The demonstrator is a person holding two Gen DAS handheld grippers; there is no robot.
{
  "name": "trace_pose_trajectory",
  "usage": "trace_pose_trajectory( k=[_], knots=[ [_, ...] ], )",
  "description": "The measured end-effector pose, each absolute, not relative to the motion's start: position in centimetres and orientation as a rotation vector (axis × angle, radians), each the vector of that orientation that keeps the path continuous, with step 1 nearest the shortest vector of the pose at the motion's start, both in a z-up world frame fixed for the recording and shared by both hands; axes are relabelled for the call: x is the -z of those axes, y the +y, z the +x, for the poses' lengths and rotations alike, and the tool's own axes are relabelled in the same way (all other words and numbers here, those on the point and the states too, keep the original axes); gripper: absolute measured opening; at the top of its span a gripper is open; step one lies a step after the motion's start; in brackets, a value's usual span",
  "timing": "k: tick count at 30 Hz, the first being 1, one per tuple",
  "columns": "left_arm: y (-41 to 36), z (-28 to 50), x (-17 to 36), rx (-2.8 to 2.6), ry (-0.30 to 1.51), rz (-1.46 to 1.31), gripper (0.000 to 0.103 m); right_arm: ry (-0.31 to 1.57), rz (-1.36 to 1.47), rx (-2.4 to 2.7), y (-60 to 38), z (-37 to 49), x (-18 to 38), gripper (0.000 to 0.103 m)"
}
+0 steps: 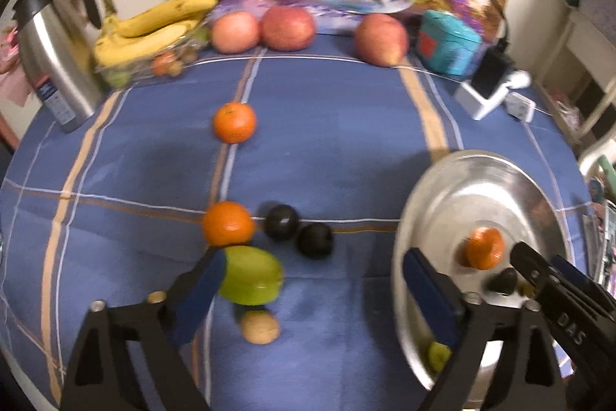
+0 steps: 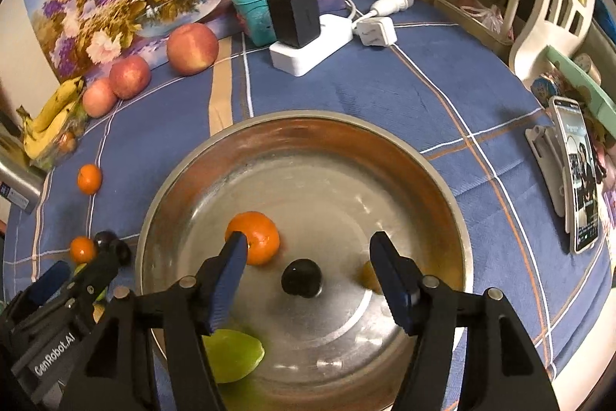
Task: Organize fruits
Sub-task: 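Open the right tool to drop the yellow fruit while the left tool withdraws, then move both open tools back toward the row of fruits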
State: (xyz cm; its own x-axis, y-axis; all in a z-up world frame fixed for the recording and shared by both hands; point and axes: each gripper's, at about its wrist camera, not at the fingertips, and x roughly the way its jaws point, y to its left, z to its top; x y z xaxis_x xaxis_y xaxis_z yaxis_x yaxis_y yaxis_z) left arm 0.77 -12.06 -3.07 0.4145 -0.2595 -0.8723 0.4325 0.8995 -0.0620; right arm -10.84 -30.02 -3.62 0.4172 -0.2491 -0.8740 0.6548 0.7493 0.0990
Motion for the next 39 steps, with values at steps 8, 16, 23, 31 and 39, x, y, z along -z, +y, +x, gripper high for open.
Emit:
trace_pose_trajectory(
  k=[8,16,23,31,39],
  knots=[
    [-10.6,1.4,3.0,0.334,1.029,0.192,0.103,0.996,0.403,0.585,-29.2,-10.5,3.8,0.091],
    [-9.3,2.1,2.7,0.288,1.026,0.166,0.103,0.970,0.386,0.560,-28.6,-10.3,3.5,0.091],
    [-8.2,2.6,3.0,0.270,1.033,0.159,0.103,0.942,0.395,0.545,-28.1,-10.4,3.2,0.091],
    [-5.0,4.3,3.1,0.229,1.054,0.064,0.103,0.933,0.410,0.437,-26.3,-9.5,2.9,0.091],
    [-1.2,5.7,2.9,0.173,1.058,-0.025,0.103,0.909,0.438,0.361,-23.6,-8.3,2.1,0.091]
  ],
)
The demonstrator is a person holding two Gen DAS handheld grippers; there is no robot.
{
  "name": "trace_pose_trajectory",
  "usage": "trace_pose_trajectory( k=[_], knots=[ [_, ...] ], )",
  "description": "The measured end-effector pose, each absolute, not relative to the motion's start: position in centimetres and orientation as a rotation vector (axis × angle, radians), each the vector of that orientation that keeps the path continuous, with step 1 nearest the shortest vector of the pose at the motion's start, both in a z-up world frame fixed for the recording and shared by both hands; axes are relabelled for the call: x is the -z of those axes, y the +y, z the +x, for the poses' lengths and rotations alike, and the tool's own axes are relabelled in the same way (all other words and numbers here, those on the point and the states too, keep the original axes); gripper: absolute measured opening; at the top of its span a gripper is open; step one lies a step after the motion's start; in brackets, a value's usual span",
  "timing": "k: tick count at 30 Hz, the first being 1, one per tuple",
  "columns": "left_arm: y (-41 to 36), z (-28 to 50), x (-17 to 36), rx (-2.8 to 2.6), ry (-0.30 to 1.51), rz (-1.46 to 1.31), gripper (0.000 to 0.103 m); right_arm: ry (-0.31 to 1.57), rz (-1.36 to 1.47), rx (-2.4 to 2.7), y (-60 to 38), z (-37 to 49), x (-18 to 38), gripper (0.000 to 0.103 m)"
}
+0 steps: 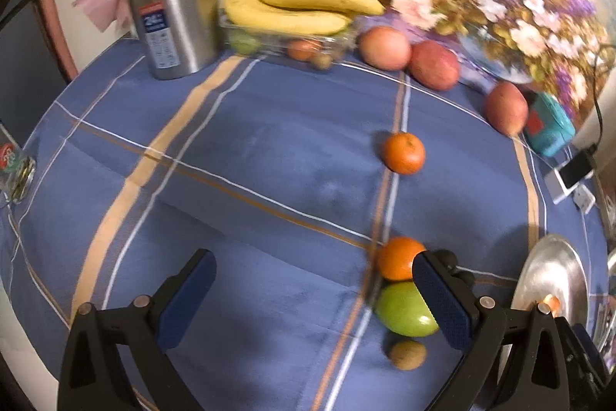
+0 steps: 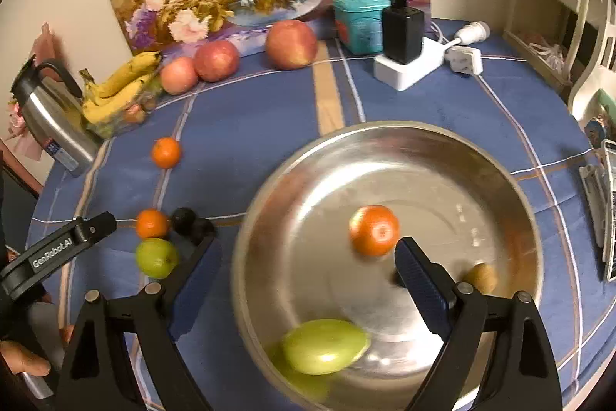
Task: Organize fruits
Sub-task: 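Move both open tools back toward the row of fruits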
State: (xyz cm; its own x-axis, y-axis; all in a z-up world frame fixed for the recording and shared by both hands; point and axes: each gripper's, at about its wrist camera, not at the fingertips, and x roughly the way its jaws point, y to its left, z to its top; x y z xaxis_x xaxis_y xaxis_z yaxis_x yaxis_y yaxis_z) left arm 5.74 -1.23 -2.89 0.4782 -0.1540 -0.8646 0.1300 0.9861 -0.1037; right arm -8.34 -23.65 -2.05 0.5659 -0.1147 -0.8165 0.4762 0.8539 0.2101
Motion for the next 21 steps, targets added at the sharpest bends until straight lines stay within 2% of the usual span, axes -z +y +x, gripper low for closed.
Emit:
trace_pose_trajectory(
  k=[12,21],
  knots=[
    [1.2,6.4,1.1,0.152,0.990,0.079,0.103,0.894,0.483,0.247,-19.4,-5.9,1.1,0.091],
    [1.9,6.7,2.5,0.141,1.055,0.107,0.103,0.952,0.447,0.186,-16.2,-4.4,2.0,0.091]
  ],
)
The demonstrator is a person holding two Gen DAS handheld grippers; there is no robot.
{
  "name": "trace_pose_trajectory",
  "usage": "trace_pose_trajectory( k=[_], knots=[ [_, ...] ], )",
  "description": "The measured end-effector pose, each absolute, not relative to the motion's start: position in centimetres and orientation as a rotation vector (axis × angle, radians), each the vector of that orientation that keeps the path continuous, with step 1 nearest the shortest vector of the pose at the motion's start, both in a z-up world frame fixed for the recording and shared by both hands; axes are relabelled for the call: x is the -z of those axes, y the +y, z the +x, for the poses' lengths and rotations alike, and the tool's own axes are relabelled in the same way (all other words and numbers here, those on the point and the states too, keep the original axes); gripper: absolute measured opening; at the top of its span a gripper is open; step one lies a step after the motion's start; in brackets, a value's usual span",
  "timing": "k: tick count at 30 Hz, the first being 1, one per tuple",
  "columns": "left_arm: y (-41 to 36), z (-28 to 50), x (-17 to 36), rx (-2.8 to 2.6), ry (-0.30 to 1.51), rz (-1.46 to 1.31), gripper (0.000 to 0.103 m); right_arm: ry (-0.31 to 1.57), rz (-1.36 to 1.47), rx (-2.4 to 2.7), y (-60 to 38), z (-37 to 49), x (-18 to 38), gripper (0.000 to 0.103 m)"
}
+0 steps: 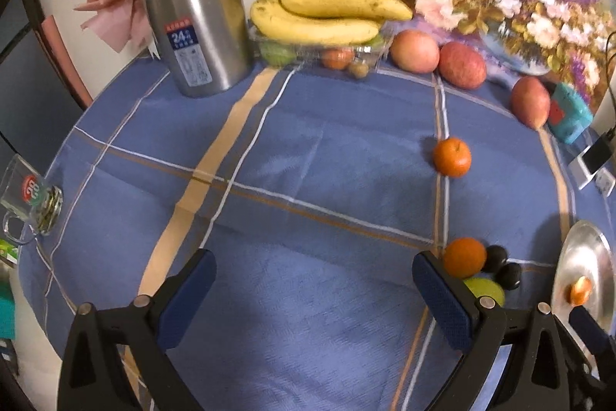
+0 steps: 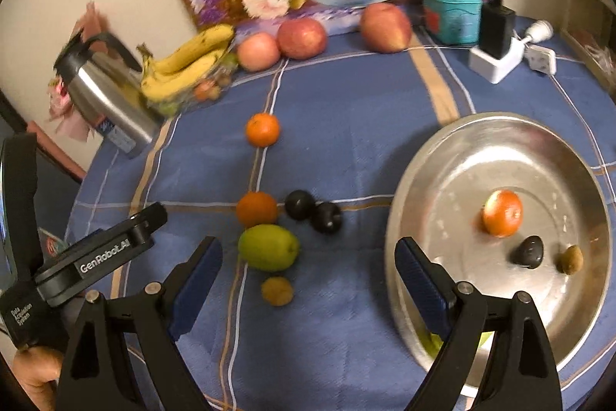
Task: Organize fruits
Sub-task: 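Move both open tools back toward the row of fruits, then grasp the brown kiwi with the right tool while the left tool grasps a green mango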
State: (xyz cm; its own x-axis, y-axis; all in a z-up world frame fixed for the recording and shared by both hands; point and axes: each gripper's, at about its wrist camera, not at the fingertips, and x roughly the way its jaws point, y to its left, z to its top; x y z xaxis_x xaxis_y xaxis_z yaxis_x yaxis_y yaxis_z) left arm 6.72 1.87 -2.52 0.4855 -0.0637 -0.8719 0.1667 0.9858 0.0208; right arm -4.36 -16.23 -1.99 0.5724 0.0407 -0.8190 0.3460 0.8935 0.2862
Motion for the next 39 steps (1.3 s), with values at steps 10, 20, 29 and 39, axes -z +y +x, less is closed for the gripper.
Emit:
trace_pose_trajectory(
  k=[10,20,29,39],
  knots=[
    [2.5,7.4,5.8,0.090,1.155,0.135,0.103,1.061,0.400,0.168,-14.7,-3.3,4.5,0.090],
    [3.0,7.7,6.2,0.085,1.172,0.101,0.103,1.141,0.395,0.138,-14.0,-2.5,6.4,0.053],
    [2.5,7.7,5.8,0.119,1.169,0.090,0.103,1.156,0.399,0.093,-13.3,-2.3,6.6,0.031],
    [2.8,8.1,5.3,0.122,1.158,0.058,0.103,1.137,0.412,0.064,-13.2,-2.2,6.0,0.026]
  ],
)
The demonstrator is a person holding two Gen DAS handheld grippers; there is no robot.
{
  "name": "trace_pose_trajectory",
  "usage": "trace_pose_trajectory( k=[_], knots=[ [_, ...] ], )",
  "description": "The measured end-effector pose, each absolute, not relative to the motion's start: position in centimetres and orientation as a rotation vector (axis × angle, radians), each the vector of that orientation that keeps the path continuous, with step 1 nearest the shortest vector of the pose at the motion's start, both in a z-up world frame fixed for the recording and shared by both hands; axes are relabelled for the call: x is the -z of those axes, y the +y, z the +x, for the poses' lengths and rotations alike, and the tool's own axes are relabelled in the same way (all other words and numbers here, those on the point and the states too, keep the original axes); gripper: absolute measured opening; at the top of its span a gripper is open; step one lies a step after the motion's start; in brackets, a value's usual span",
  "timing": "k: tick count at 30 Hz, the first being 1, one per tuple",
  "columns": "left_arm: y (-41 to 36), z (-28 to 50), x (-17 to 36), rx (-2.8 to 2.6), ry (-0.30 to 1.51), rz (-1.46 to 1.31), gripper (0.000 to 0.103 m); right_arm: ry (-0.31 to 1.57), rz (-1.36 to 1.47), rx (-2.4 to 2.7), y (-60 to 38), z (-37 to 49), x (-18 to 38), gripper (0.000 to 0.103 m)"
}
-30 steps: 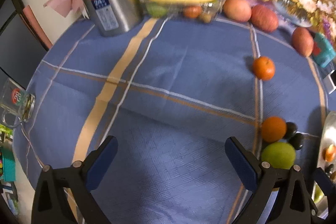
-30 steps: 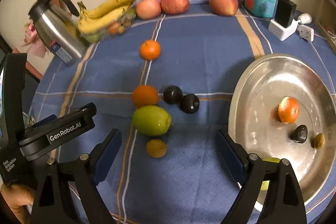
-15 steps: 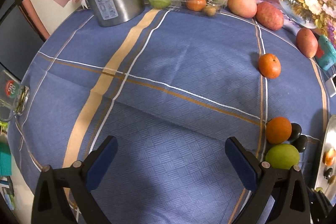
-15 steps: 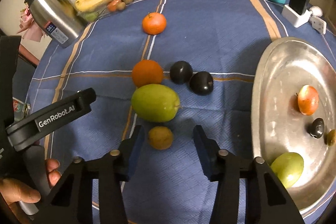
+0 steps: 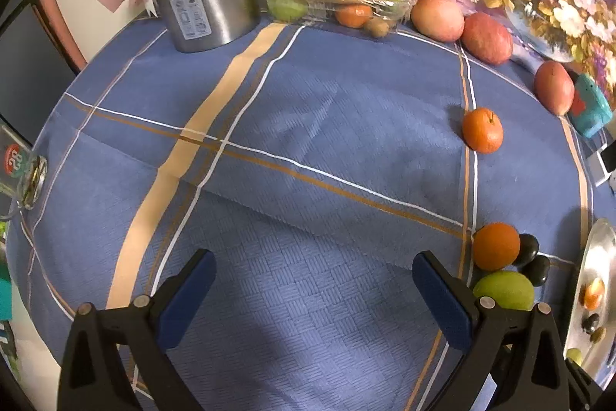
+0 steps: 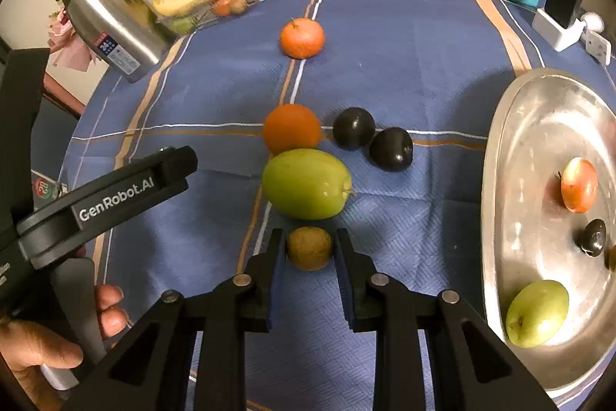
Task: Organize fruits
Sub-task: 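Grasp the brown kiwi with the right tool while the left tool grasps a green mango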
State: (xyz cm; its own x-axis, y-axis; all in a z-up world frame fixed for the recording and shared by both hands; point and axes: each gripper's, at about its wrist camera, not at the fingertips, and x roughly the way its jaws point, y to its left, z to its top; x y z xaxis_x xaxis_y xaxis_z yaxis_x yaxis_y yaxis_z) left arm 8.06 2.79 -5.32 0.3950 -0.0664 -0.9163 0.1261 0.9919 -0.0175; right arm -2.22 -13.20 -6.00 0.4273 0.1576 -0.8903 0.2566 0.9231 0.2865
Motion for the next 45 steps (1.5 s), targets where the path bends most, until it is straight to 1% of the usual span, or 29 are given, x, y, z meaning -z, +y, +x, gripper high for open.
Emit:
trace_pose_trajectory(
  k=[16,24,29,33,37,39,42,45],
  knots=[
    [2.5,8.1,4.2,0.170,1.143,-0.010,0.103,1.017,0.473,0.155,-16.7,-3.6,3.1,0.026],
    [0.0,7.6,4.3,0.289,1.182,-0.017,0.103,0.977,0.483,0.336,-20.7,-5.4,2.3,0.026],
    [-2.3,6.6,4.2,0.368,1.190,0.029,0.101,0.969,0.539,0.371,-22.5,-6.5,2.4,0.026],
    [-3.8,6.0,4.0,0.445,1.196,0.031,0.094,0.968,0.555,0.381,-23.0,-6.6,2.4,0.026],
    [-5.3,5.4,4.4,0.505,1.210,0.037,0.092,0.964,0.561,0.383,-23.2,-6.9,2.2,0.026],
    [-6.0,5.2,4.7,0.532,1.221,0.041,0.084,0.967,0.560,0.381,-23.1,-6.9,2.2,0.026],
    [-6.6,4.9,5.1,0.549,1.233,0.054,0.076,0.972,0.558,0.379,-23.1,-6.8,2.3,0.026],
    [-7.0,4.9,5.3,0.559,1.243,0.055,0.074,0.973,0.559,0.376,-23.1,-6.8,2.2,0.026]
  ],
)
